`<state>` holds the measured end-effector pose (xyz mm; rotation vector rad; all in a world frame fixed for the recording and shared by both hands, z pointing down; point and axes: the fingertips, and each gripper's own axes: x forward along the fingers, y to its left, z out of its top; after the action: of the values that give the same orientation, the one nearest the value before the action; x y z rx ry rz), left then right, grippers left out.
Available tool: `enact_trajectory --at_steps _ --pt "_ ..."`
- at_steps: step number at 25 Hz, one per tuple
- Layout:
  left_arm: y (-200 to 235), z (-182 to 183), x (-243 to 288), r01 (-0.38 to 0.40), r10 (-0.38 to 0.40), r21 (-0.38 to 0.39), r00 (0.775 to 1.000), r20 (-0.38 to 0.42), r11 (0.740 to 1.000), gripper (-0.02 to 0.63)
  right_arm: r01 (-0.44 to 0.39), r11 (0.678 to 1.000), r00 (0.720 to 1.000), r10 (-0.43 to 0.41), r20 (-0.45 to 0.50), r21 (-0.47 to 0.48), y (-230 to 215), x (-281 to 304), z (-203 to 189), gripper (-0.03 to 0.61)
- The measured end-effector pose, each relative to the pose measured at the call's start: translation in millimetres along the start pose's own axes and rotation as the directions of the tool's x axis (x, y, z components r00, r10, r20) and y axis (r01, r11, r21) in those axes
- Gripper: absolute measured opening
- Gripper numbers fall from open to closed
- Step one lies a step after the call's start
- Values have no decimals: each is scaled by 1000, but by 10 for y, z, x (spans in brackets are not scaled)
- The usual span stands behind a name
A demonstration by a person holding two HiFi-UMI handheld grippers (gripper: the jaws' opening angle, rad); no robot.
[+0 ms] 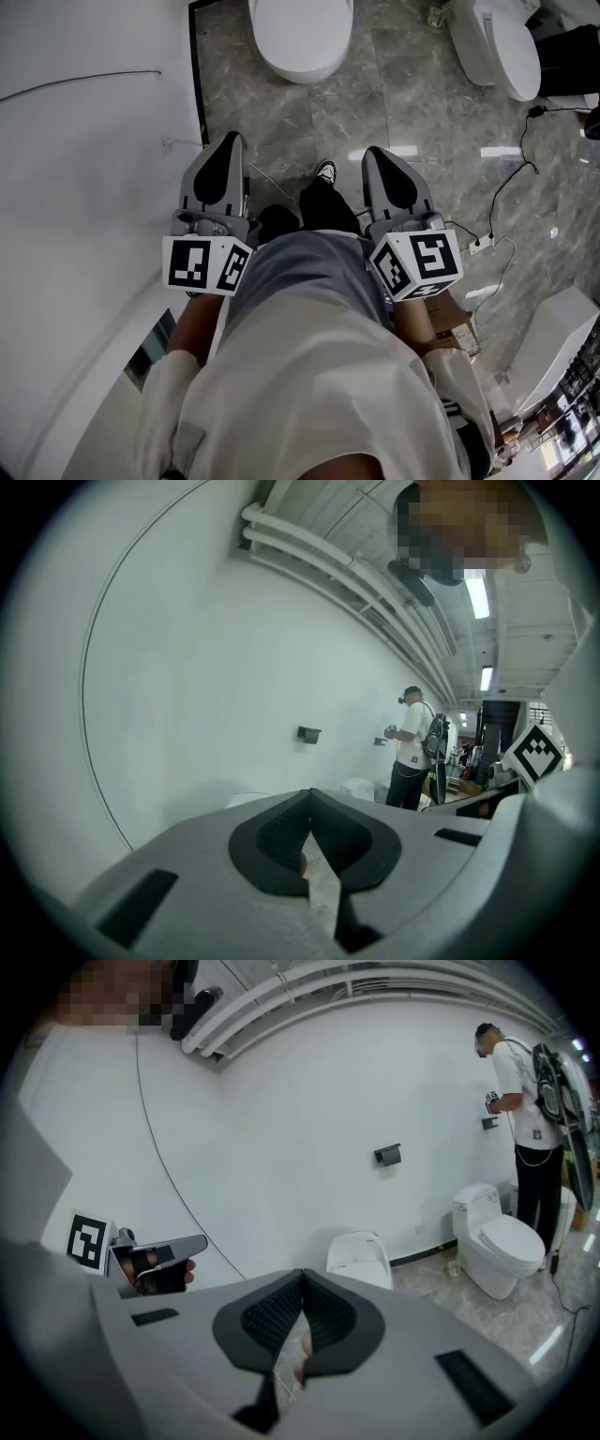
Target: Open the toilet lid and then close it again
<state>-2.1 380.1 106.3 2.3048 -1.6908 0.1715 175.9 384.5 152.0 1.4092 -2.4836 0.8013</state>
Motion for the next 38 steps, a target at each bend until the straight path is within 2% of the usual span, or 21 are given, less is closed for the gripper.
enact_trajectory --at_steps 7,15,23,38 --pt "-40 67 216 -27 27 -3 1000 -5 1000 8 -29 1000 999 29 -17 10 -164 150 86 11" --pt "210 78 461 -35 35 -33 999 3 999 8 -26 1000 999 25 -33 -14 -193 451 192 11" --pt "610 206 987 -8 9 -63 1000 27 998 8 5 998 999 -8 -52 -58 -206 962 480 10" --pt "1706 337 1978 63 -65 -86 998 -19 994 8 33 995 996 -40 -76 -95 109 2253 1016 11"
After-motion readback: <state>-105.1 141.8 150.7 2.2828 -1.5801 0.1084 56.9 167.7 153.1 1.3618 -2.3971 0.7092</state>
